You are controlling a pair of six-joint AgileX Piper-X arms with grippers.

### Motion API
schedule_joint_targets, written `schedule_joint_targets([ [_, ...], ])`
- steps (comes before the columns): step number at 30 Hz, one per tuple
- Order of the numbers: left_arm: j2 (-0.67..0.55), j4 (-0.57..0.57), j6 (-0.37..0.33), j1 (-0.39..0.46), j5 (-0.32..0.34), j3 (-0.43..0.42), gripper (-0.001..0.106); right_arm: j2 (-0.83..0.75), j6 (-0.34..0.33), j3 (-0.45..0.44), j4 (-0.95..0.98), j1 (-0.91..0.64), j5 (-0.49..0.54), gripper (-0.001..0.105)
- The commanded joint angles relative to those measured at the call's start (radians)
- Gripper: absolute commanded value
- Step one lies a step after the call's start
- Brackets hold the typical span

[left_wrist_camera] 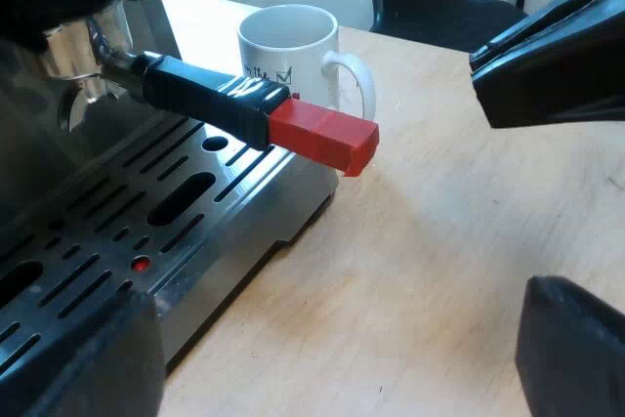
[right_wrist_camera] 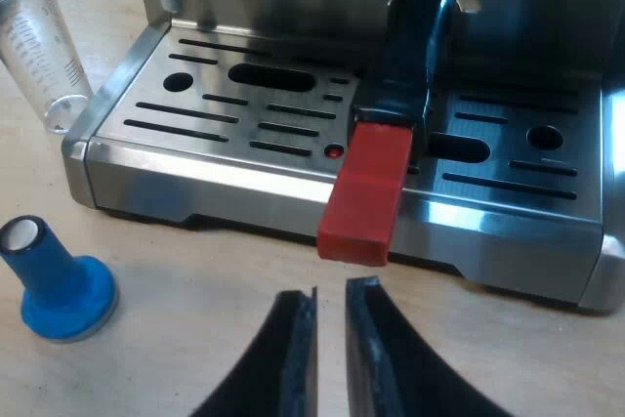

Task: Grind coffee beans and then tamp

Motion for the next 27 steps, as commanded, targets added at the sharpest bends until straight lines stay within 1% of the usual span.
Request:
schedule_joint_targets([
  [1,-0.003,-0.016,-0.002,-0.006,0.014,-0.003,0.080,0.000,-0.002,0.023,-0.006,0.003,0.021,0.009],
  [4,-0.003,-0.015,-0.002,-0.006,0.014,-0.003,0.080,0.000,-0.002,0.060,-0.040,0.003,0.021,0.009],
  [8,-0.003,-0.015,-0.002,-0.006,0.014,0.001,0.080,0.000,-0.002,0.109,-0.137,0.003,0.021,0.009],
  [11,-0.003,-0.018,-0.002,-0.006,0.014,0.020,0.080,0.000,-0.002,0.152,-0.218,0.003,0.021,0.009],
  [15,-0.003,-0.018,-0.002,-0.006,0.014,0.040,0.080,0.000,-0.002,0.189,-0.266,0.003,0.042,0.005],
  [16,-0.003,-0.018,-0.002,-0.006,0.014,0.040,0.080,0.000,-0.002,0.205,-0.296,0.003,0.043,0.000],
  [17,-0.003,-0.018,-0.002,-0.006,0.014,0.040,0.080,0.000,-0.002,0.217,-0.320,0.003,0.043,0.000],
  [21,-0.003,-0.018,-0.002,-0.006,0.014,0.040,0.080,0.000,-0.002,0.236,-0.362,0.003,0.043,0.000],
  [27,-0.003,-0.018,-0.002,-0.006,0.014,0.040,0.080,0.000,-0.012,0.237,-0.384,0.003,0.036,0.000],
])
